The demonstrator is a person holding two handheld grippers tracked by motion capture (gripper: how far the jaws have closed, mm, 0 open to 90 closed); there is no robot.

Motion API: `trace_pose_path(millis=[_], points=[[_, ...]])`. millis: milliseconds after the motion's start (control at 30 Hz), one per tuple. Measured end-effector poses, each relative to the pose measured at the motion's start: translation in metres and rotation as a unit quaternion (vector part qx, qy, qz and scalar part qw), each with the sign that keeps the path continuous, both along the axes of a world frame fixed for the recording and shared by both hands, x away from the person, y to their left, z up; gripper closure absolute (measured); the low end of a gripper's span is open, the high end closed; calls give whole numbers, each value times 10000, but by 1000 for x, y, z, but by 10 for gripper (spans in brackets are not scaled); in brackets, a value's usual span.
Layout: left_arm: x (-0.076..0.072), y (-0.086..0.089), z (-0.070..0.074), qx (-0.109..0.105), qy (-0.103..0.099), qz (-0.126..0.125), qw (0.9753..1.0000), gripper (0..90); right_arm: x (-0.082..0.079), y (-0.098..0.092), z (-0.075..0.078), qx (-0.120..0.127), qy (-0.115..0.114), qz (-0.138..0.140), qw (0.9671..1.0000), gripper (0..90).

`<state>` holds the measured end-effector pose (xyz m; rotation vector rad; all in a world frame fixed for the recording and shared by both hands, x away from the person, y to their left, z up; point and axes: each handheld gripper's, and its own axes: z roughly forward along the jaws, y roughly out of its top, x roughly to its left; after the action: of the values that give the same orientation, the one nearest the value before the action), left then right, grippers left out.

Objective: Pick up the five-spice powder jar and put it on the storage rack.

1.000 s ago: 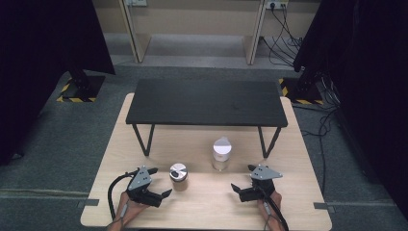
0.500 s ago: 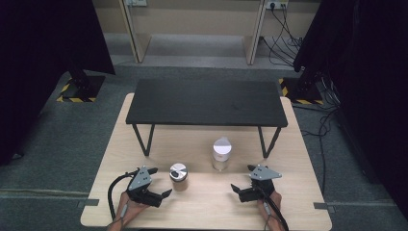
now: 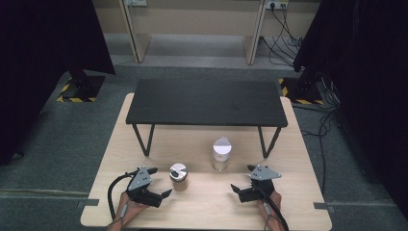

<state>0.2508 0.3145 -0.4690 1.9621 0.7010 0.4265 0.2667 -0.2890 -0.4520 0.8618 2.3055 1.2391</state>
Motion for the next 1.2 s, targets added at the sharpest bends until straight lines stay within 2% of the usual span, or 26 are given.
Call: trace_pose_path(millis=[333, 467, 533, 633, 700, 800, 933, 1033, 1067, 1200], points=[[-3, -1, -1, -27, -34, -24, 10000, 18, 0, 1, 0, -34, -13, 8, 10000, 11], [-6, -1, -2, -269, -37, -2, 9996, 18, 0, 0, 0, -7, -7, 11, 10000, 11], [-7, -2, -2, -286, -52, -12, 9996, 18, 0, 1, 0, -33, -10, 26, 10000, 11], [-6, -10, 7, -163, -50, -152, 9997, 12, 0, 2, 1, -73, -11, 30, 10000, 11], [-7, -11, 9, -170, -54, -166, 9997, 10, 0, 2, 1, -78, -13, 31, 10000, 11], [-9, -18, 17, -74, -162, -211, 9996, 8, 1, 2, 1, -91, 0, 39, 10000, 11], [-10, -26, 20, -73, -155, -192, 9997, 1, 1, 3, 2, -125, -5, 48, 9999, 10], [-8, -34, 22, 41, -133, -174, 9998, 0, 1, 4, 2, -140, 0, 49, 9999, 11], [-7, -38, 24, 74, -84, -86, 9999, 0, 1, 4, 2, -140, 1, 50, 9999, 11], [2, -45, 29, 34, 68, 8, 10000, 1, 1, 4, 2, -146, 4, 55, 9999, 11]])
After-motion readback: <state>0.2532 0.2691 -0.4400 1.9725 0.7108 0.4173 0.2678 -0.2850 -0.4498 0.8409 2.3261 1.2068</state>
